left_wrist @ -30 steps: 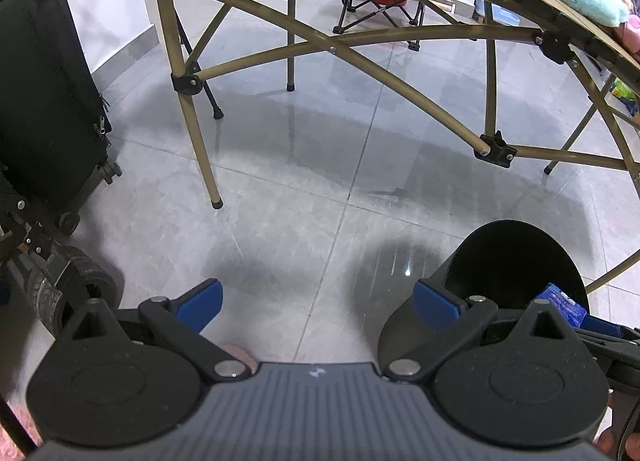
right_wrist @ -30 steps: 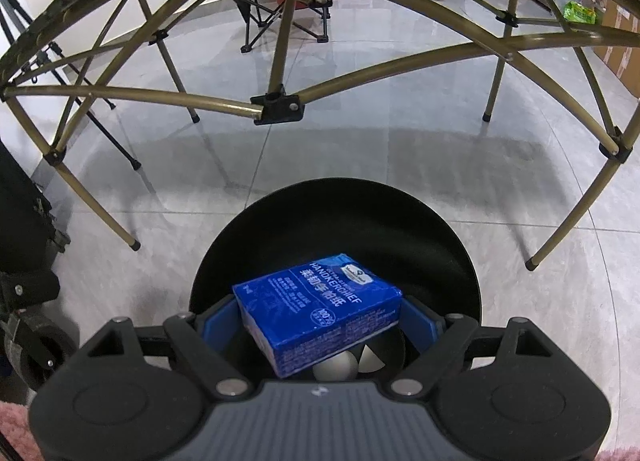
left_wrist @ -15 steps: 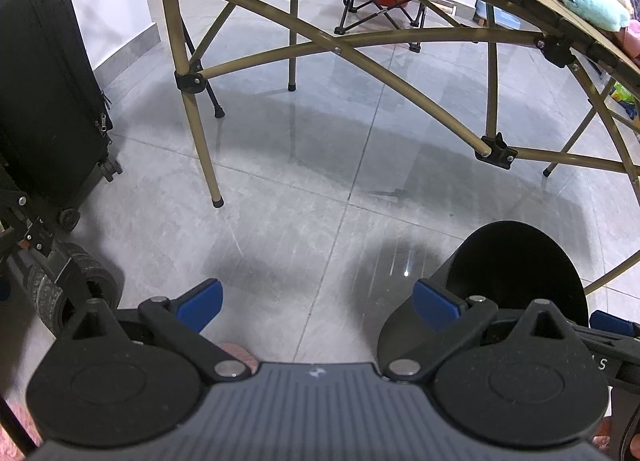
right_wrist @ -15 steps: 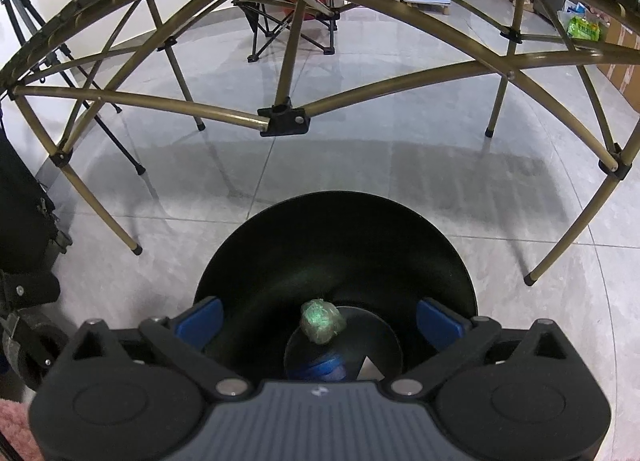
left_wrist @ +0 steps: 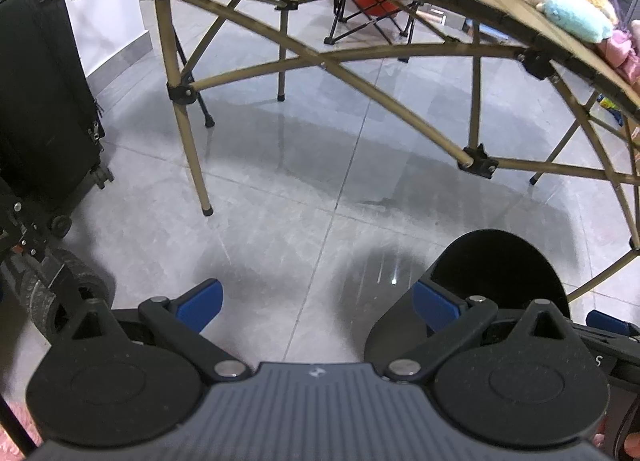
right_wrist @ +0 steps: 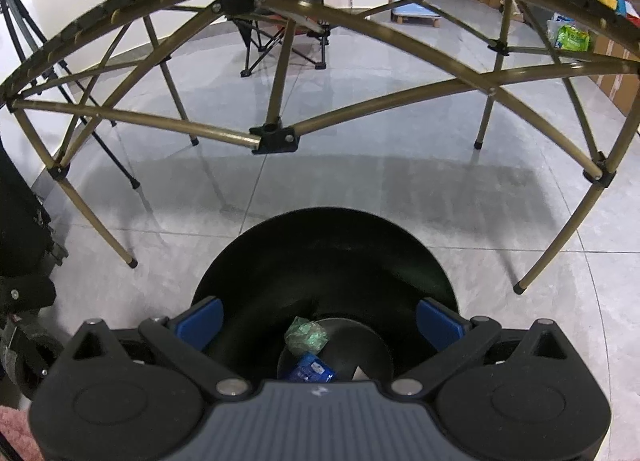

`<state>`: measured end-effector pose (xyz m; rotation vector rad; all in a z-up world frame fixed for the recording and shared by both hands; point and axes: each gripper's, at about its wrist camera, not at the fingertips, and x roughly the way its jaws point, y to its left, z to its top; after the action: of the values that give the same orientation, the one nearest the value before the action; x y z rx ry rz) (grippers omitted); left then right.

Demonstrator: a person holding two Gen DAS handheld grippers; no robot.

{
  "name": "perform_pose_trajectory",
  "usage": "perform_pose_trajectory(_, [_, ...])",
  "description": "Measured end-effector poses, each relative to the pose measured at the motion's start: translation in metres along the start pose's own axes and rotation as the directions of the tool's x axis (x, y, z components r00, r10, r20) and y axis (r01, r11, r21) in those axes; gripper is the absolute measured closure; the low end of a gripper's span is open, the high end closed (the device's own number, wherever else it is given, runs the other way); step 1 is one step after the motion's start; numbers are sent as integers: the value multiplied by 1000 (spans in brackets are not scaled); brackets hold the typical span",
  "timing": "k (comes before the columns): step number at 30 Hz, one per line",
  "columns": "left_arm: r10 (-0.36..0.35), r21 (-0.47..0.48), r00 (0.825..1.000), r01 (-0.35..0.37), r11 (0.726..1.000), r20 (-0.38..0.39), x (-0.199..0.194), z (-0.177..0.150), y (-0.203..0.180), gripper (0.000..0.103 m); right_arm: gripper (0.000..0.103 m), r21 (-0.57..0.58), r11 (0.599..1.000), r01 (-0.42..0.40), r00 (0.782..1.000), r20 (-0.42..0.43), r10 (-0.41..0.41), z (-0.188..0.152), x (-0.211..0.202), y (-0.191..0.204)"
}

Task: Collect trash
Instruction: 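Move both tools back up toward the table items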

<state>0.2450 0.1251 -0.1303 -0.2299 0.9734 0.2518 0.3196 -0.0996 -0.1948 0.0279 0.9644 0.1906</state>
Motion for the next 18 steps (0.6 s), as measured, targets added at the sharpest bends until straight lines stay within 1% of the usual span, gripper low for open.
perform_pose_trajectory(3, [-6,9,1000,6,1000,27,-8,2,-5,0,0,7,1000,-3,1000,22,3,1,-7,-4])
perform_pose_trajectory(6, [-19,15,998,18,1000,62,-19,5,-9,0,0,4,1000,-3,998,65,3,5,-19,-6])
perform_pose_trajectory(10, [-27,17,989,25,1000,142,-42,15,-15,0,0,-2,1000,0,987,162,0,13,-42,-10])
perform_pose_trajectory(13, [-49,20,978,46,999,204,-61,25,-22,0,0,-5,1000,16,964,265,-14,20,-64,-14])
perform_pose_trajectory(16, [-63,22,965,60,998,255,-75,35,-31,0,0,-11,1000,17,931,365,-12,27,-87,-20])
perform_pose_trajectory(18, [-73,20,957,70,997,282,-83,43,-36,0,0,-12,1000,7,912,411,-2,33,-98,-26])
